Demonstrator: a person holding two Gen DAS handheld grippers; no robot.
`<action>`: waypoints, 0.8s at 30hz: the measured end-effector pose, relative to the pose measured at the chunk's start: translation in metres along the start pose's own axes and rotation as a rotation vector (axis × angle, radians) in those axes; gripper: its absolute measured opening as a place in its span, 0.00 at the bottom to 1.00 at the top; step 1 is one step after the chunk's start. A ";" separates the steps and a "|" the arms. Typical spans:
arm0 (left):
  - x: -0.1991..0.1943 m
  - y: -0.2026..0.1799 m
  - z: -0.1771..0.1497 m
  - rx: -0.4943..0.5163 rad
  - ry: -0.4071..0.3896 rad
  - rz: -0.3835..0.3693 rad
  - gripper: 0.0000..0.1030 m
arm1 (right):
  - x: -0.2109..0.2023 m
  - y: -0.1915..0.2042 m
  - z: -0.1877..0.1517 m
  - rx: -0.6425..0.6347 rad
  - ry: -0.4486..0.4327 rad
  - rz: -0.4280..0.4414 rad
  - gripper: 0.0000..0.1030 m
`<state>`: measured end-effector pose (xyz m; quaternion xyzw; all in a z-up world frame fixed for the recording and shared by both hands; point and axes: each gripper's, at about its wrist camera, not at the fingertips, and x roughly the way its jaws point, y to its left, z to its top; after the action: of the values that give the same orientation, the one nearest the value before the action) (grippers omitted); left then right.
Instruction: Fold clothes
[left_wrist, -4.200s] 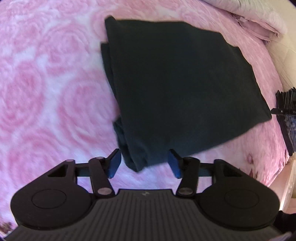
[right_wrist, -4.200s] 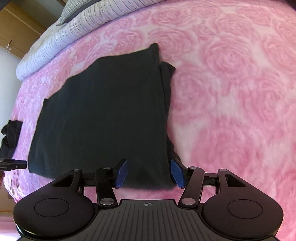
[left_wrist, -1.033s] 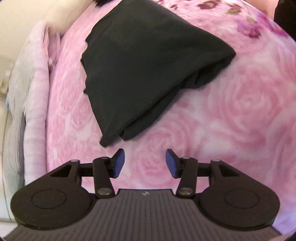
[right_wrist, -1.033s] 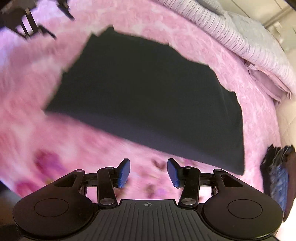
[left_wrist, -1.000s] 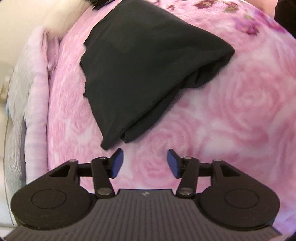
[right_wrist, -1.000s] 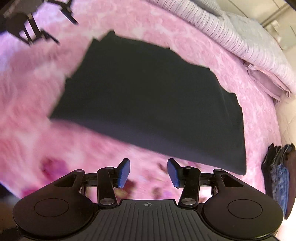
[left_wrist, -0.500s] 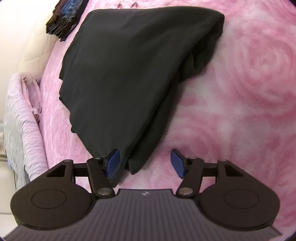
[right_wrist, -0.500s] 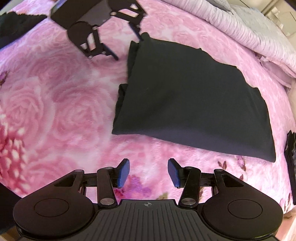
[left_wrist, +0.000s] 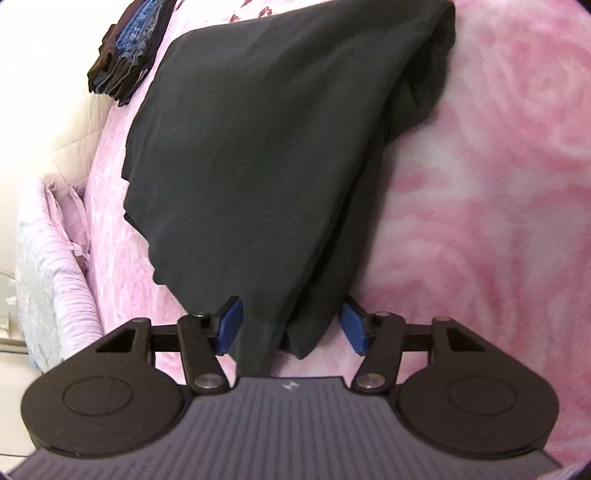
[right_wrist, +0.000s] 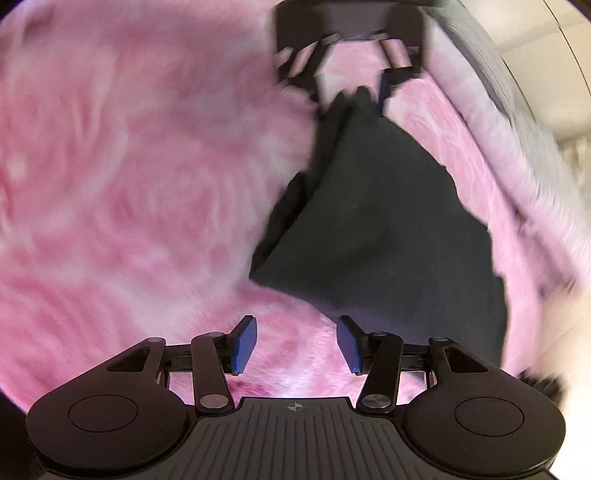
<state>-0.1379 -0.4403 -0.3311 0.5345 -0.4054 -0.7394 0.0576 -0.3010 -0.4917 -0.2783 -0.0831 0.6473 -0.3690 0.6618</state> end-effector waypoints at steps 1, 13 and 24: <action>0.001 -0.001 -0.001 0.010 -0.008 0.002 0.54 | 0.004 0.002 -0.001 -0.021 -0.008 -0.020 0.49; 0.007 0.005 0.000 -0.010 -0.036 -0.040 0.08 | 0.017 0.000 0.000 -0.130 -0.181 -0.077 0.32; -0.068 0.036 -0.006 -0.056 -0.023 -0.095 0.06 | -0.055 -0.053 0.011 0.094 -0.294 0.166 0.04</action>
<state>-0.1164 -0.4324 -0.2570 0.5430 -0.3593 -0.7583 0.0326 -0.3054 -0.5006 -0.2018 -0.0517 0.5303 -0.3268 0.7806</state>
